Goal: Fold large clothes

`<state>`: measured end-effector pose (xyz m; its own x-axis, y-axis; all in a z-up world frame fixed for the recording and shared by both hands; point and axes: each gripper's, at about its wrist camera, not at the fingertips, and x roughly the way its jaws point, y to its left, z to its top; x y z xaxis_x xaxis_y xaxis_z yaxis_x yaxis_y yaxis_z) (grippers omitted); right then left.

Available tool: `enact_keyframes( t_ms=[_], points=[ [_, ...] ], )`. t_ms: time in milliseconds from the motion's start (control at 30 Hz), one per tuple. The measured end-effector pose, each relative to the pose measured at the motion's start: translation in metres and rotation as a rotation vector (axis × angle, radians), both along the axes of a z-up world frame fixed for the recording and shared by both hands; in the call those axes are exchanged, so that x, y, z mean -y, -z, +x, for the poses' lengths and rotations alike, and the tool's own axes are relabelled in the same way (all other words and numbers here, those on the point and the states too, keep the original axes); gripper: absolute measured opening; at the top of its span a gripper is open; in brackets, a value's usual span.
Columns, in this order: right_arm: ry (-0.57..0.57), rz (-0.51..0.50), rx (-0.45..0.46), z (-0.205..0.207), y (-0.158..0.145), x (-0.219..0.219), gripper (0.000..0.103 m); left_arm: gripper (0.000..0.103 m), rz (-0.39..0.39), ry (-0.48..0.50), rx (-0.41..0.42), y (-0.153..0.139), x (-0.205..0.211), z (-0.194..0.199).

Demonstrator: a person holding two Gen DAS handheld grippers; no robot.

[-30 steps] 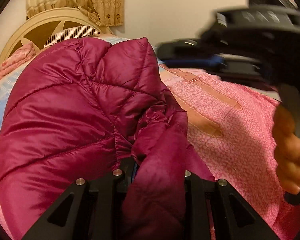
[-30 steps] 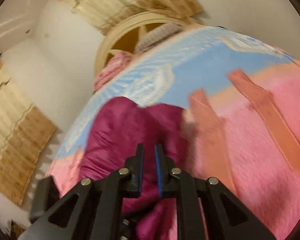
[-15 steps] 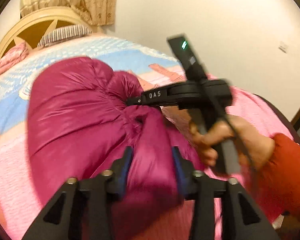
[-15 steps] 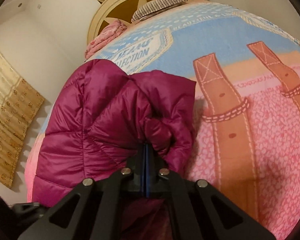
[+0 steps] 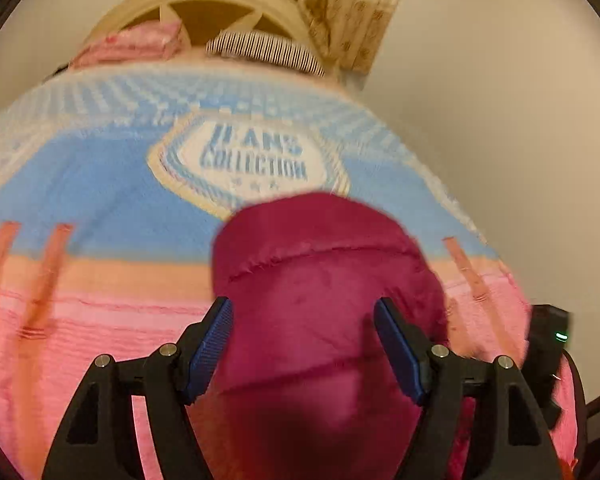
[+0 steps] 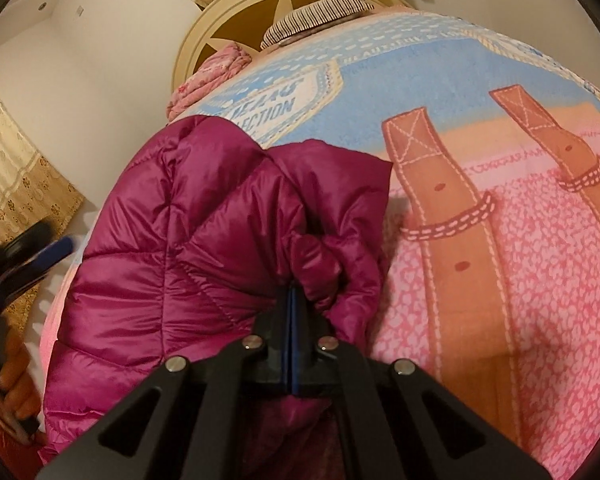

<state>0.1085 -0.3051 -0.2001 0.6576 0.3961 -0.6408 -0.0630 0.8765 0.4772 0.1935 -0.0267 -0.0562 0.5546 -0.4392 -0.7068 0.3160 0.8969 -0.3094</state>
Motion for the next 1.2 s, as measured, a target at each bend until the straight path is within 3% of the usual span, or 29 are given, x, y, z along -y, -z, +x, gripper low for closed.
enact_keyframes(
  t_ms=[67,167,333,467,500,567,667,767,833,900,967,1100,1167,1200],
  points=[
    [0.001,0.001,0.001,0.000,0.000,0.001,0.000,0.073,0.049,-0.019,-0.016,0.020,0.008,-0.001],
    [0.002,0.016,0.003,-0.002,0.001,0.003,0.000,0.078,0.052,-0.047,-0.002,0.033,0.005,-0.007],
    [-0.003,0.057,0.000,-0.003,0.004,0.008,0.000,0.092,0.084,-0.078,-0.032,0.056,0.004,-0.002],
    [0.000,0.089,-0.047,0.000,0.000,0.017,0.000,0.092,0.183,-0.082,0.009,0.055,0.016,-0.009],
    [0.009,0.083,-0.068,0.001,-0.006,0.021,0.000,0.092,0.205,-0.085,0.025,0.054,0.019,-0.011],
    [0.029,0.049,-0.062,-0.006,-0.030,0.026,0.014,0.092,0.219,-0.093,0.037,0.054,0.020,-0.013],
    [0.057,0.002,0.024,-0.022,-0.078,0.025,0.014,0.092,0.254,-0.110,0.058,0.053,0.022,-0.018],
    [0.110,0.079,0.034,-0.021,-0.110,0.020,0.014,0.092,0.373,-0.140,0.133,0.049,0.036,-0.026],
    [0.149,0.204,0.017,-0.011,-0.116,0.015,0.014,0.092,0.482,-0.162,0.206,0.048,0.050,-0.033],
    [0.189,0.311,0.004,0.002,-0.113,0.006,0.014,0.092,0.530,-0.168,0.236,0.049,0.056,-0.034],
    [0.203,0.297,0.003,0.016,-0.103,-0.011,0.014,0.092,0.495,-0.162,0.216,0.050,0.049,-0.030],
    [0.263,0.089,-0.043,0.022,-0.064,-0.019,0.014,0.092,0.321,-0.141,0.115,0.054,0.021,-0.020],
    [0.269,0.063,-0.062,0.018,-0.046,-0.010,0.002,0.093,0.269,-0.128,0.084,0.056,0.014,-0.016],
    [0.268,0.053,-0.054,0.016,-0.039,-0.006,0.000,0.093,0.256,-0.122,0.078,0.056,0.013,-0.017]
  ],
)
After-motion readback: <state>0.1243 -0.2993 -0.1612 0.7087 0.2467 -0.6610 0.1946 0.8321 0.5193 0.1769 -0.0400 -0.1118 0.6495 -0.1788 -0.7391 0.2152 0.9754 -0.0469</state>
